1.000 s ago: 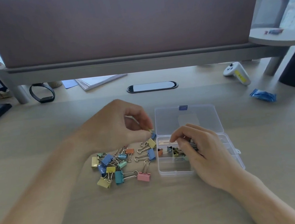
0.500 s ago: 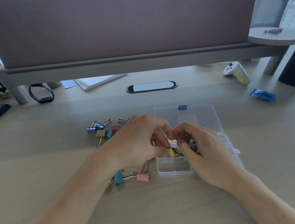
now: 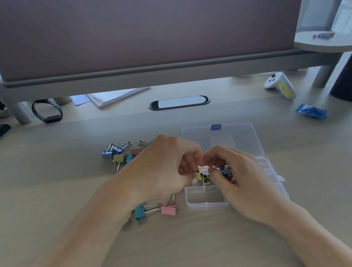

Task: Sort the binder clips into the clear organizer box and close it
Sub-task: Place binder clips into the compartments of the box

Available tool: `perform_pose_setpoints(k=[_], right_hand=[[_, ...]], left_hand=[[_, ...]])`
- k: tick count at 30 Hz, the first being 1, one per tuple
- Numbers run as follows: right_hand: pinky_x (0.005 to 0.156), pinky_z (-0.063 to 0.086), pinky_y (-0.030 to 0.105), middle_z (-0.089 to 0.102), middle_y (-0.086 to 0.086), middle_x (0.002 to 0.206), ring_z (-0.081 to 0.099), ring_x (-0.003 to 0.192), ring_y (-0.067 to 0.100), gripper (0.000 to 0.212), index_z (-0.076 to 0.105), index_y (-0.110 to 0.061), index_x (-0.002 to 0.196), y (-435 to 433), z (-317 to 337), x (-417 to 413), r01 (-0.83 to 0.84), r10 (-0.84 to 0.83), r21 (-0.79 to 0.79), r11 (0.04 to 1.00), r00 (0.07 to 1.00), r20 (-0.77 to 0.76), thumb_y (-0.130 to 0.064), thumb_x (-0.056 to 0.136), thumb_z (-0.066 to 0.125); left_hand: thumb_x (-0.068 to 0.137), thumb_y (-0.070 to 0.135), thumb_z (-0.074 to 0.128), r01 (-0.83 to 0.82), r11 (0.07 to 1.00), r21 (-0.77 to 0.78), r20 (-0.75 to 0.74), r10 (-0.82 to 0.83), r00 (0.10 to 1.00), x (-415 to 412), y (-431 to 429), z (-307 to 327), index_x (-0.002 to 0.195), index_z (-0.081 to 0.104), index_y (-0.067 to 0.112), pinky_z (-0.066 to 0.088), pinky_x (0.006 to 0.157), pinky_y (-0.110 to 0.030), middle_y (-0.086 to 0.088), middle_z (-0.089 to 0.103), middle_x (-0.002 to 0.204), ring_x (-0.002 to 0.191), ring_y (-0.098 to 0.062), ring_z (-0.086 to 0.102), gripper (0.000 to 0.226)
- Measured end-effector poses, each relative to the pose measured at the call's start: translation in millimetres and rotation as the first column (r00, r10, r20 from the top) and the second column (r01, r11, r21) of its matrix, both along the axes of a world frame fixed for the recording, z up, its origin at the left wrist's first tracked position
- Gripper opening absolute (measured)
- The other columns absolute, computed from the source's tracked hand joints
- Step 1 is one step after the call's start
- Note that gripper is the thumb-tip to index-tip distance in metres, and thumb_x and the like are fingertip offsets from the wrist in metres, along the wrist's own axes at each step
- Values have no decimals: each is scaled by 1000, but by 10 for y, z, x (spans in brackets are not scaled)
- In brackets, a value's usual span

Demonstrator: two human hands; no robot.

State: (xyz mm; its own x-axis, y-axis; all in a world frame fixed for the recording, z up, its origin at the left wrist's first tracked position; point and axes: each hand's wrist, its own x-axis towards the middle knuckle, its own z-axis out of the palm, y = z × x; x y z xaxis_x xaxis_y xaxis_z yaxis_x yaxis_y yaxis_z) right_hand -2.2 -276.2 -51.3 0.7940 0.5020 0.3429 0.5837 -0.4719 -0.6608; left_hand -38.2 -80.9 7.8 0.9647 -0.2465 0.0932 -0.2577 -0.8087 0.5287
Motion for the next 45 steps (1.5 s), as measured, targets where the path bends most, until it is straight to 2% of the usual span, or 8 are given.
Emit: perform_pose_setpoints(k=[8,13,17,20,27,32,39,45], right_hand=[[75,42,11,66,-20,94,62,98,4,26,60,-34,97,-2,24,-15,-24,24,32,999,1000,2,-9,93,61],[80,45,13,66,-21,97,62,102,2,28,59,-35,100,-6,7,-5,-20,20,9,1000,1000,-5,-10,89,65],[83,45,11,66,-23,99,62,104,-1,28,59,-36,101,-3,-14,7,-26,26,-11,1000,1000,-8,-13,88,68],[86,47,18,65,-23,99,62,104,2,27,59,-36,101,-6,-17,15,-27,28,-24,999,1000,3,-15,88,69],[89,50,26,64,-22,106,59,108,-1,31,55,-44,113,-1,-25,13,-17,18,-90,996,1000,9,-24,91,65],[86,51,29,63,-25,106,59,104,1,34,50,-47,125,-4,-19,4,-22,20,-109,994,1000,-15,-30,97,60],[87,52,32,65,-24,104,61,101,4,39,47,-48,128,0,-14,23,-27,22,-104,994,999,-47,-30,97,64],[89,51,28,65,-22,103,60,102,1,43,46,-48,128,6,-27,53,-19,12,-107,994,998,-65,-29,95,65]], left_hand=[[85,11,78,21,1000,10,-33,-20,999,0,-41,-19,104,70,28,50,71,-7,16,75,87,77,3,69,26],[87,13,76,17,999,49,-14,-17,1000,3,-55,-51,106,67,26,45,67,-3,15,76,87,77,4,67,24],[87,13,79,39,998,51,-15,-38,999,35,-40,-107,103,66,25,51,70,-11,15,73,87,77,0,68,24],[84,15,84,41,999,36,-16,-40,999,52,-23,-127,100,67,25,51,70,-11,15,73,85,77,1,68,24],[78,30,89,-7,999,45,-6,7,1000,60,9,-110,99,69,31,43,69,-6,19,67,86,86,10,59,29],[72,37,92,-35,993,116,-110,48,993,178,48,-38,93,71,31,48,65,-11,17,70,85,79,3,64,30],[77,23,89,-1,993,118,-284,34,958,302,74,92,96,78,28,60,86,-30,17,77,86,80,6,71,22],[77,22,89,11,991,133,-290,28,957,328,52,104,95,79,26,60,89,-32,18,77,84,78,6,71,22]])
